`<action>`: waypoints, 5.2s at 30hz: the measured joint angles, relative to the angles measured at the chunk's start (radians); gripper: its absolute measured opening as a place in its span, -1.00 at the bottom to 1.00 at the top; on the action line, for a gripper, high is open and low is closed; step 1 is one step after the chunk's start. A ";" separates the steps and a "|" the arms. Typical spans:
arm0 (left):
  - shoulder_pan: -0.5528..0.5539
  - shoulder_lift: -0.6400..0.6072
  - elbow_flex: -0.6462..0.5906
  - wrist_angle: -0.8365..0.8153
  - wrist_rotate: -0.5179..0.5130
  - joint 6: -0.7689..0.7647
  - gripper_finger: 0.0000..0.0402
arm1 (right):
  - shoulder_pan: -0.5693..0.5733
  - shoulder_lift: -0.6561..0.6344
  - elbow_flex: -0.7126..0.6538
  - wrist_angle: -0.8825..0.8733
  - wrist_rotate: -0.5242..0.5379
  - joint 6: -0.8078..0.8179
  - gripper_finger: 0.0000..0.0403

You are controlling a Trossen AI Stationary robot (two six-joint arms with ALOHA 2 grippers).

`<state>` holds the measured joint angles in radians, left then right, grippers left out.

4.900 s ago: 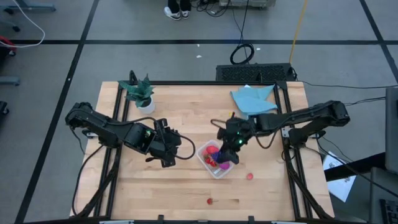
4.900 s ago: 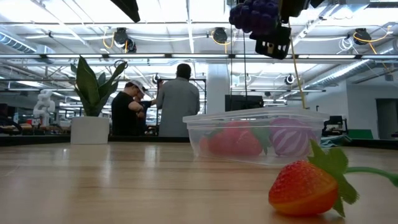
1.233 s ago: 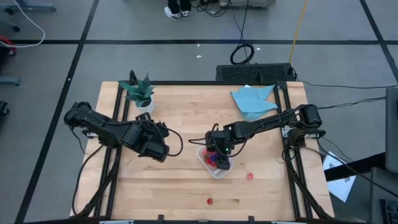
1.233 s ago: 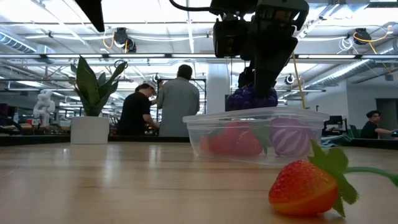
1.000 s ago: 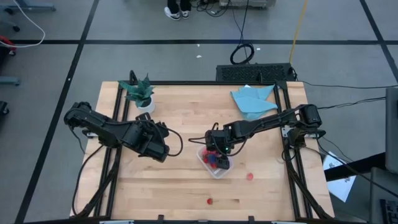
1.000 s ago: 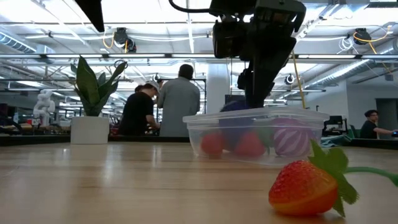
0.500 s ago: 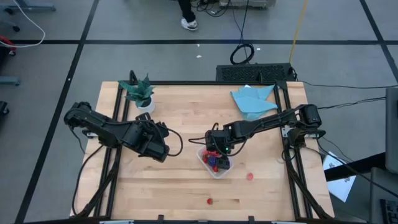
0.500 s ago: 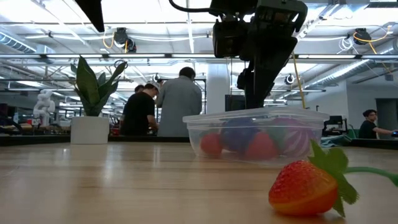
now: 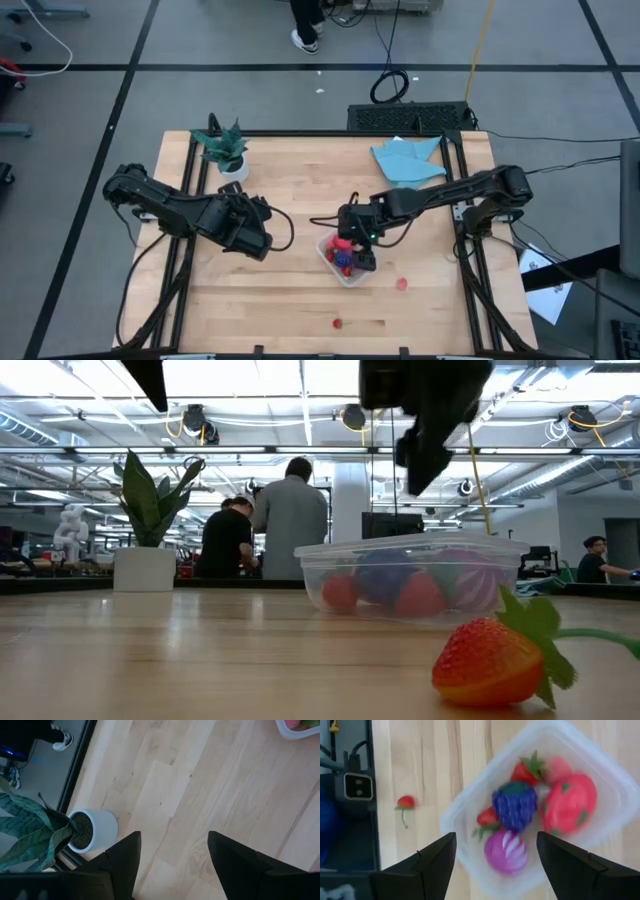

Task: Pick and placing Produce into tupperware
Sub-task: Put the peach into the transparent container

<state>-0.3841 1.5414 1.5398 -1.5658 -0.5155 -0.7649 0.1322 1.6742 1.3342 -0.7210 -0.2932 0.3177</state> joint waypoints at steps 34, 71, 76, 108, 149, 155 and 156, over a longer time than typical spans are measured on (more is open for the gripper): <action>0.000 0.000 0.000 0.014 0.017 -0.025 0.18 | 0.313 -0.101 -0.418 -0.095 0.053 0.508 0.34; 0.000 0.000 0.000 0.072 0.020 -0.059 0.18 | 0.247 -0.099 -0.441 0.033 0.084 0.442 0.34; -0.006 0.000 0.000 0.133 0.021 -0.037 0.18 | 0.260 -0.099 -0.441 0.034 0.084 0.456 0.34; -0.057 0.000 0.000 0.103 0.009 -0.016 0.18 | 0.415 -0.234 -0.439 0.290 0.403 0.753 0.34; -0.058 0.000 0.000 0.097 -0.002 0.027 0.18 | 0.497 -0.023 -0.167 0.005 0.481 0.982 0.17; -0.058 0.000 0.000 0.097 -0.002 0.028 0.18 | 0.491 0.014 -0.168 0.004 0.474 0.972 0.17; -0.058 0.000 0.000 0.097 -0.002 0.028 0.18 | 0.490 0.011 -0.168 0.005 0.475 0.972 0.17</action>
<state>-0.4419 1.5414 1.5398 -1.4689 -0.5171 -0.7364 0.6221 1.6854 1.1661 -0.7160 0.1821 1.2896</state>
